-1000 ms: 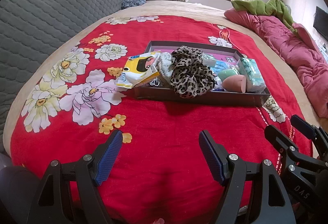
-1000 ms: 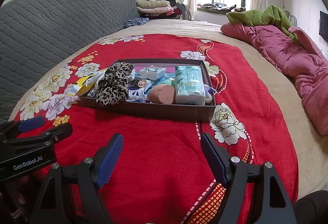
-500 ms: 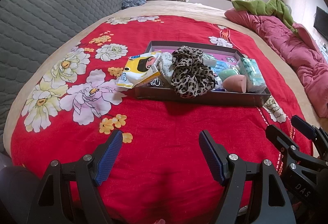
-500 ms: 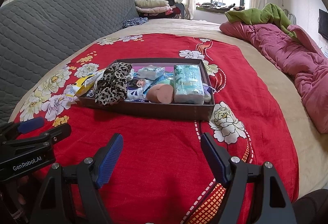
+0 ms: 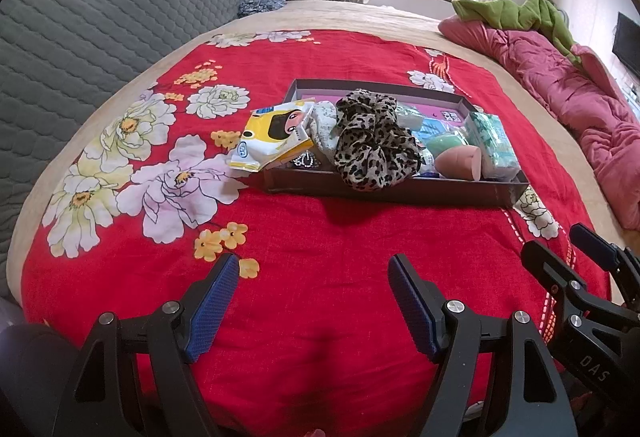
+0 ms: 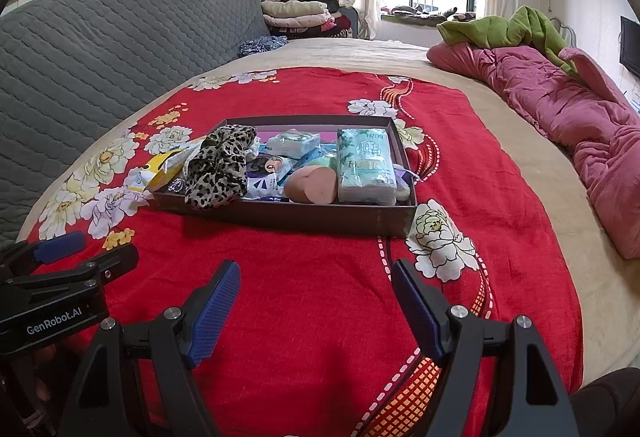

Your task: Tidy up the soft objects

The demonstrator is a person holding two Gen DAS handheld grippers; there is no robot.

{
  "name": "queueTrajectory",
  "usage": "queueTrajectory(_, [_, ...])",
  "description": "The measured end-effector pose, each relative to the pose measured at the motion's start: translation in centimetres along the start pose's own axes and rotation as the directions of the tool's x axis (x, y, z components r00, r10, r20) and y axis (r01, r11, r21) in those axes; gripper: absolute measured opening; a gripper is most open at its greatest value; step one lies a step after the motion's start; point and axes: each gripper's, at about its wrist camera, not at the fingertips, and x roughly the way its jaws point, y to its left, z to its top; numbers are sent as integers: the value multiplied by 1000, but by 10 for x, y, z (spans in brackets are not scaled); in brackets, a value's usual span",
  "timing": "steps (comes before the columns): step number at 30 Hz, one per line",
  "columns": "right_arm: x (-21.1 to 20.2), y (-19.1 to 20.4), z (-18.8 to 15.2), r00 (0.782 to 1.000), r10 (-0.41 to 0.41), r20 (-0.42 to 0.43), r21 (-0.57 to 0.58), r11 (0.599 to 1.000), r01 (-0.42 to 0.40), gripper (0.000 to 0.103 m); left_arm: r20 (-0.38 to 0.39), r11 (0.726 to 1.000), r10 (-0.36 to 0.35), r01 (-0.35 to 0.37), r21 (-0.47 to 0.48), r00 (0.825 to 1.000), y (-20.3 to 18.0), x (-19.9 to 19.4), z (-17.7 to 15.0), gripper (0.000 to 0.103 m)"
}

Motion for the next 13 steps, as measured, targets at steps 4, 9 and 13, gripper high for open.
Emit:
queueTrajectory(4, [1, 0, 1, 1000, 2, -6, 4, 1000, -2, 77, -1, 1000, 2, -2, 1, 1000, 0, 0, 0, 78])
queueTrajectory(9, [5, -1, -1, 1000, 7, -18, 15, 1000, -6, 77, -4, 1000, -1, 1, 2, 1000, -1, 1, -1, 78])
queueTrajectory(13, [14, -13, 3, 1000, -5, -24, 32, 999, 6, 77, -22, 999, -42, 42, 1, 999, -1, 7, -1, 78])
